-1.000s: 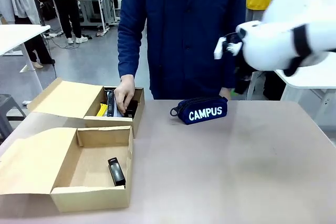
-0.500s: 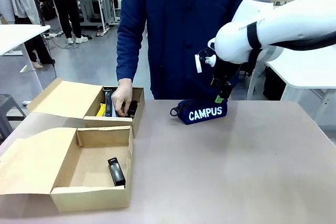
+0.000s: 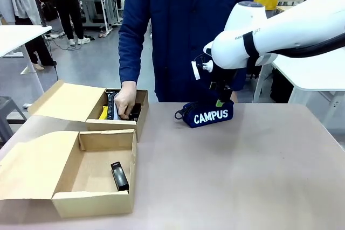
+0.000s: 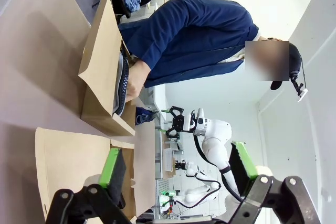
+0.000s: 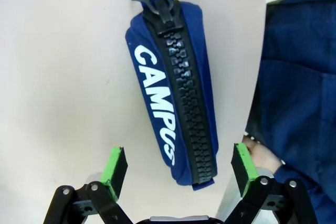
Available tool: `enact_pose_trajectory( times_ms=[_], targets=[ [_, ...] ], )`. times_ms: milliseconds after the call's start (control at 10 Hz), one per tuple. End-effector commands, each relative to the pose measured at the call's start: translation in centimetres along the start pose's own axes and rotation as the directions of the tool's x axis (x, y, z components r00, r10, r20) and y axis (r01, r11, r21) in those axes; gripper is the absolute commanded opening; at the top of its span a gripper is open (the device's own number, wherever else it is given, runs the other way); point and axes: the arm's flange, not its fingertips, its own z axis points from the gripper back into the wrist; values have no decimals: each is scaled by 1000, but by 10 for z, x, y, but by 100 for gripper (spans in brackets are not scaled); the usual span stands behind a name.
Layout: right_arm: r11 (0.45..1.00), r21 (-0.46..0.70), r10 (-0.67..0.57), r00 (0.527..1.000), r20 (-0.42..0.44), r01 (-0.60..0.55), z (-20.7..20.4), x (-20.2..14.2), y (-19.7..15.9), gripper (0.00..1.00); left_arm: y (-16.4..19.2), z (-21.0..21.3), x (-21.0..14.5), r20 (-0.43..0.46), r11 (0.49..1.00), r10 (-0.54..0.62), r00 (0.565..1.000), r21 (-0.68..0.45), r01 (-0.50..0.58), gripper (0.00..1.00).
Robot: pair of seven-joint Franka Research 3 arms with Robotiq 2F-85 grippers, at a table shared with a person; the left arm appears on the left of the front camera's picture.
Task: Place items inside the box.
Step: Pick up a Pencil pouch or Stapler and place it inside the Mailer Box closest to the robot.
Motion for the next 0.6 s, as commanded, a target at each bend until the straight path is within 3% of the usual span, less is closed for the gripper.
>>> enact_pose_trajectory(
  times_ms=[0,500],
  targets=[
    [1000,18,-14,999,-30,14,-6,9,-11,100,-1,0,-4,3,1000,-8,1000,-12,8,100],
    [998,55,-22,1000,-12,23,-19,11,-8,100,-1,0,-4,3,1000,-8,1000,-12,8,100]
  ],
)
